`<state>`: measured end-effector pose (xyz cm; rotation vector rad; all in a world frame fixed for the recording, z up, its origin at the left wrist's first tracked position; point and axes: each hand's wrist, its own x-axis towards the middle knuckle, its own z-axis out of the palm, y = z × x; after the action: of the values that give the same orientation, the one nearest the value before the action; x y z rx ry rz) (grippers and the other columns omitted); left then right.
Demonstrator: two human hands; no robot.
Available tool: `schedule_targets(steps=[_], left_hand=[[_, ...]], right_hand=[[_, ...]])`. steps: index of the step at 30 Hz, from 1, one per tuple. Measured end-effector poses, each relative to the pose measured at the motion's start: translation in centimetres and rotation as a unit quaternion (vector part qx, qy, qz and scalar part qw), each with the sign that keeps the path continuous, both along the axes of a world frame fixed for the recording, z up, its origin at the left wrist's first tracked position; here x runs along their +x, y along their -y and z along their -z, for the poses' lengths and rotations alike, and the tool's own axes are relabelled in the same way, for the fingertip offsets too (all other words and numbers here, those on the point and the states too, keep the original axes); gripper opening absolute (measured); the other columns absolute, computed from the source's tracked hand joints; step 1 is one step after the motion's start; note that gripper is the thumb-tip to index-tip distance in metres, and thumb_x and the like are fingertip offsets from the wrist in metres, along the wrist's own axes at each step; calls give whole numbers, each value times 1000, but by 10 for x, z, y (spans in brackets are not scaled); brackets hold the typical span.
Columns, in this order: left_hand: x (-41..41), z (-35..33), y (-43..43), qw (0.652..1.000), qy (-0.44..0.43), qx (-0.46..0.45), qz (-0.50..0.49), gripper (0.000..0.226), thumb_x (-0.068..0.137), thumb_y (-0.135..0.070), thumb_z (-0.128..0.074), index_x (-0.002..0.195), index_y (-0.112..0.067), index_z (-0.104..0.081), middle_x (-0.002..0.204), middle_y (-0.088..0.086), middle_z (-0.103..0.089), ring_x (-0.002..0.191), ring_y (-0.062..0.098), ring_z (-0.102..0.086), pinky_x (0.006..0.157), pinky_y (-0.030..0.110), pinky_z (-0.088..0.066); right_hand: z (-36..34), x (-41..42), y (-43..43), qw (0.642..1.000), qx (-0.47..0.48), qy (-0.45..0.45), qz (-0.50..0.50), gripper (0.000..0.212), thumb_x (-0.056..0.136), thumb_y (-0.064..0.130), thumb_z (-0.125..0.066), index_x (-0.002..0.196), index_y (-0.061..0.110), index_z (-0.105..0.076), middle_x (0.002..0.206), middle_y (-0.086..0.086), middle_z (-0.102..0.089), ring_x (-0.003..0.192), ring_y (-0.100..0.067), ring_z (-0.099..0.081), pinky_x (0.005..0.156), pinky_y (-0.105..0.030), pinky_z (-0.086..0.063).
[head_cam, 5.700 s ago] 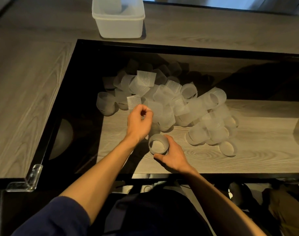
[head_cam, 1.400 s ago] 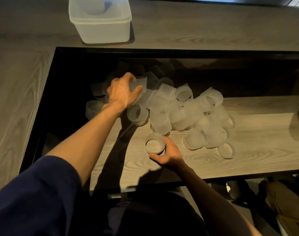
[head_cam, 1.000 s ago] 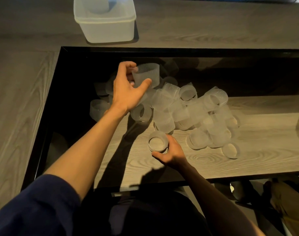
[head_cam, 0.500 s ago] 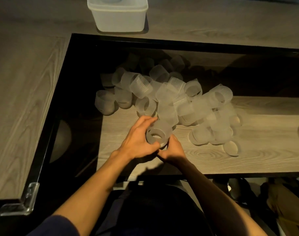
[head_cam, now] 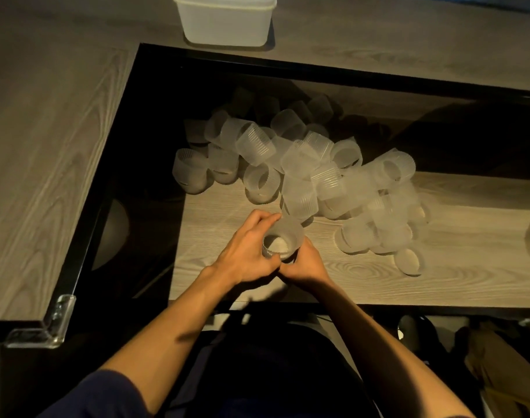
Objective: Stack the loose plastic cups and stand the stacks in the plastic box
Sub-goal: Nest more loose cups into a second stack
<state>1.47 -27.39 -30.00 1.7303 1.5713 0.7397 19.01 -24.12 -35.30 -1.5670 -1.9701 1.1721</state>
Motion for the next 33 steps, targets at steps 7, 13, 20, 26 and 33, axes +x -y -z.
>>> schedule_targets(steps=[7, 13, 20, 26, 33], left_hand=[[-1, 3, 3, 995, -95, -16, 5, 95, 69, -40, -68, 155, -12, -38, 130, 0, -41, 121, 19, -47, 100, 34, -51], [-7, 3, -6, 994, -109, -13, 11, 94, 70, -38, -70, 155, -15, -39, 122, 0, -41, 116, 19, -46, 100, 34, -49], [9, -2, -11, 971, -200, -107, 79, 107, 70, -48, -70, 161, -18, -21, 139, 4, -28, 131, 26, -32, 111, 36, -36], [-1, -24, -45, 985, -127, 21, -116, 59, 91, -49, -54, 139, -15, -57, 116, 0, -43, 113, 22, -51, 94, 38, -49], [-27, -62, -114, 953, -218, 22, -208, 72, 92, -43, -67, 156, -33, -35, 159, 20, -22, 147, 40, -21, 112, 56, -33]], right_hand=[[6, 2, 1, 1000, -17, 10, 4, 65, 70, 43, -84, 127, 31, -55, 122, 12, -61, 113, -6, -59, 92, -25, -50], [2, 1, 2, 1000, -17, 8, -3, 63, 73, 48, -84, 126, 31, -55, 120, 13, -61, 112, -4, -58, 88, -21, -50], [11, 5, 1, 1000, -26, 11, -8, 81, 67, 50, -81, 139, 28, -51, 132, 5, -58, 124, -13, -55, 101, -35, -48], [12, 8, 0, 1000, -23, 14, -2, 80, 68, 43, -87, 137, 24, -53, 130, 3, -58, 120, -10, -54, 100, -28, -44], [8, 10, 1, 999, -29, 17, 0, 72, 69, 39, -89, 131, 23, -55, 123, 3, -57, 114, -11, -54, 96, -26, -44]])
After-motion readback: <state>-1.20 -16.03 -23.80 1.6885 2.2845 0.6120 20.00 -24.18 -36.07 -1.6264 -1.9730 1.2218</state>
